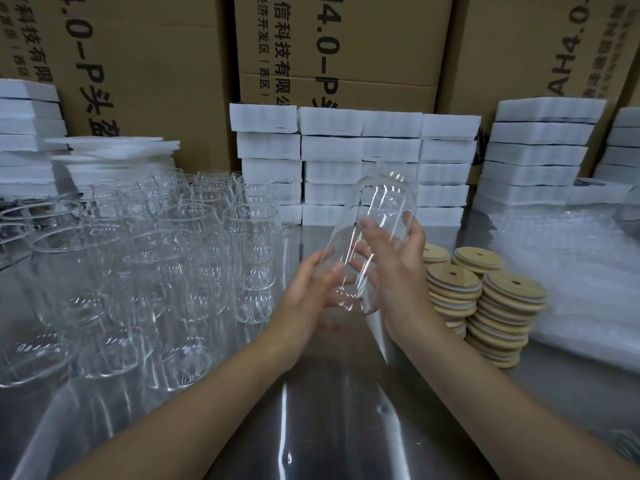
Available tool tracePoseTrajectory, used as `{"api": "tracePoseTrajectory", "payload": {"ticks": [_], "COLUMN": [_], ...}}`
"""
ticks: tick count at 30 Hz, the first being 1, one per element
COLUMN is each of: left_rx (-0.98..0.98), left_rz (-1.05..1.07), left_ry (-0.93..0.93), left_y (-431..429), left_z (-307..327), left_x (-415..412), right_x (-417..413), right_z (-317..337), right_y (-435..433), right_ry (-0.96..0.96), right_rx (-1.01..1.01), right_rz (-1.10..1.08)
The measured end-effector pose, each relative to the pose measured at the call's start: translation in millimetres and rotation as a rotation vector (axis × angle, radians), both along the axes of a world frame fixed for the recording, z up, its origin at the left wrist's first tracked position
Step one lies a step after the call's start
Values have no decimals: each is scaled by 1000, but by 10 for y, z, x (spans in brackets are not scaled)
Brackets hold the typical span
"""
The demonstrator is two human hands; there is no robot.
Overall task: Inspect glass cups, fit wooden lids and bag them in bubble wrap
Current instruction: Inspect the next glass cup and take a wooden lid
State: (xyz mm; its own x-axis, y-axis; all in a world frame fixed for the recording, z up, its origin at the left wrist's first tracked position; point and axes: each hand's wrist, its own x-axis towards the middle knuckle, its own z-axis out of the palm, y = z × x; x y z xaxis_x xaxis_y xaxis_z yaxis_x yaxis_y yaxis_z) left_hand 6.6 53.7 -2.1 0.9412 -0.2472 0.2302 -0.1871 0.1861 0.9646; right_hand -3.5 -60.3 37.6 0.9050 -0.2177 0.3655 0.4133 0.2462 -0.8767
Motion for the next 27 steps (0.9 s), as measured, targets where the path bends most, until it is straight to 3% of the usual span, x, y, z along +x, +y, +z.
{"api": "tracePoseTrajectory", "payload": {"ticks": [8, 12, 16, 19, 21, 27], "left_rx": [111, 217, 262, 282, 301, 332], "left_rz": [105, 115, 154, 214, 248, 275], "left_ry": [-140, -122, -145, -152, -160, -180], "left_y": [54, 38, 56, 57, 62, 71], "left_z": [-63, -159, -164, -177, -182, -182], "left_x": [67, 96, 160, 212, 239, 215], "right_x": [-48, -150, -229, -239, -231, -245], "right_z": [49, 241, 468, 527, 517, 525], "right_y": [-75, -280, -566, -809, -898, -924], "right_ry": [36, -10, 77, 511, 672, 675], "right_rx": [-663, -1103, -1269, -1471, -1564, -1558], "right_rz": [3, -174, -466, -509, -479, -429]}}
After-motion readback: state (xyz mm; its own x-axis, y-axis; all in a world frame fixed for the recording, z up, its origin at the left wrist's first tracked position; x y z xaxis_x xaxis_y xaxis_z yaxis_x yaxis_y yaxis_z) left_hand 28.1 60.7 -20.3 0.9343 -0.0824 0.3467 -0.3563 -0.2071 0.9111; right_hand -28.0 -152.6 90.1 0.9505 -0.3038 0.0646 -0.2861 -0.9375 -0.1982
